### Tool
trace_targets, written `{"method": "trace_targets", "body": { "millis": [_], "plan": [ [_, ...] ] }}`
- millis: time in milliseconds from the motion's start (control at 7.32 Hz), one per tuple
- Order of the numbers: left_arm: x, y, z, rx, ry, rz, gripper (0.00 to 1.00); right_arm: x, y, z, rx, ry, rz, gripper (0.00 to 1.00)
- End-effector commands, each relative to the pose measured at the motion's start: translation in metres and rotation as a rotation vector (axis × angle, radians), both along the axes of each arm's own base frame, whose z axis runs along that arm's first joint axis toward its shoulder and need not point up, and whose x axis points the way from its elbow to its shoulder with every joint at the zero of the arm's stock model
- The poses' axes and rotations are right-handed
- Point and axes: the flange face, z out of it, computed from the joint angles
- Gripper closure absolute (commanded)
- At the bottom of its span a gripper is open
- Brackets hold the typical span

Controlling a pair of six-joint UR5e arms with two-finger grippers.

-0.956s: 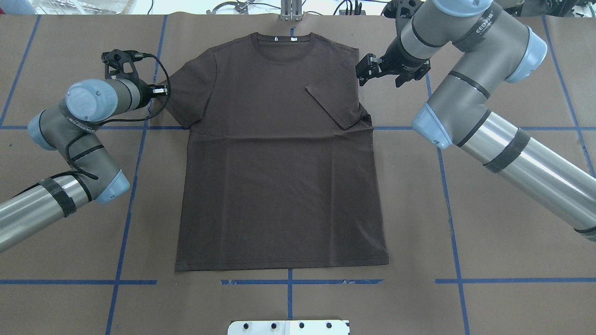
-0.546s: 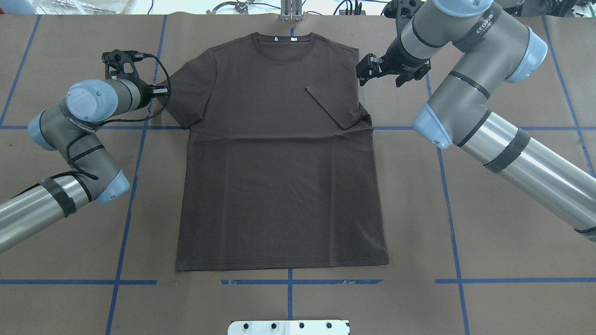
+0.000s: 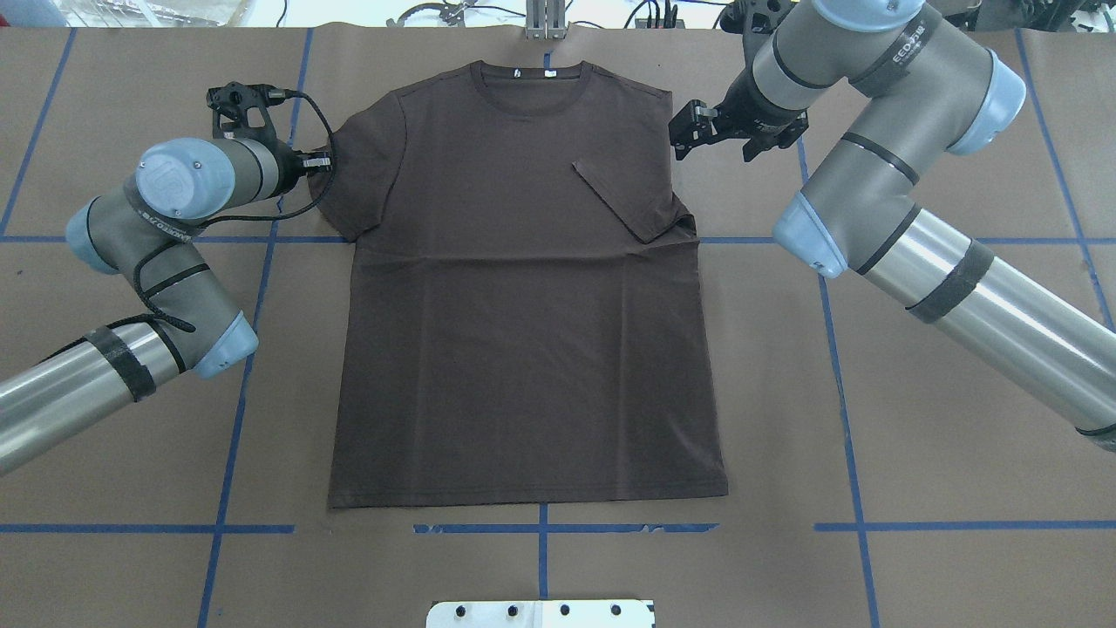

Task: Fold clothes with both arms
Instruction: 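Grasp the other sleeve with the left gripper and fold it inward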

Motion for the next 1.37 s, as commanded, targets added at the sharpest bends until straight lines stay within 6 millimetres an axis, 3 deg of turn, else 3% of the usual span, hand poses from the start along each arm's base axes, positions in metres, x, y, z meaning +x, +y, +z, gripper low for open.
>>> {"method": "trace_targets", "body": {
  "millis": [0, 137, 273, 546, 819, 956, 1092, 1229],
  "plan": [
    [-0.006, 0.014, -0.086, -0.027, 0.013, 0.041, 1.00, 0.001, 0.000, -0.001, 0.003, -0.003, -0.001, 0.00],
    [0.003, 0.009, -0.137, -0.068, 0.042, 0.017, 1.00, 0.002, 0.000, 0.002, 0.000, -0.002, 0.000, 0.00],
    [0.046, 0.020, -0.177, -0.146, 0.130, -0.006, 1.00, 0.003, 0.002, 0.007, -0.001, -0.001, -0.002, 0.00],
    [0.131, -0.002, -0.190, -0.238, 0.160, -0.029, 1.00, 0.003, 0.004, 0.016, -0.008, 0.009, -0.006, 0.00],
    [0.143, -0.012, -0.169, -0.219, 0.192, -0.044, 1.00, 0.001, 0.003, 0.024, -0.006, 0.023, -0.016, 0.00],
    [0.143, -0.012, -0.166, -0.220, 0.193, -0.045, 0.69, 0.000, 0.003, 0.023, -0.005, 0.022, -0.017, 0.00],
    [0.143, -0.007, -0.167, -0.197, 0.215, -0.032, 0.01, 0.000, 0.003, 0.023, -0.005, 0.022, -0.017, 0.00],
    [0.137, -0.002, -0.171, -0.159, 0.218, -0.004, 0.00, 0.000, 0.003, 0.023, -0.003, 0.021, -0.020, 0.00]
  ]
}}
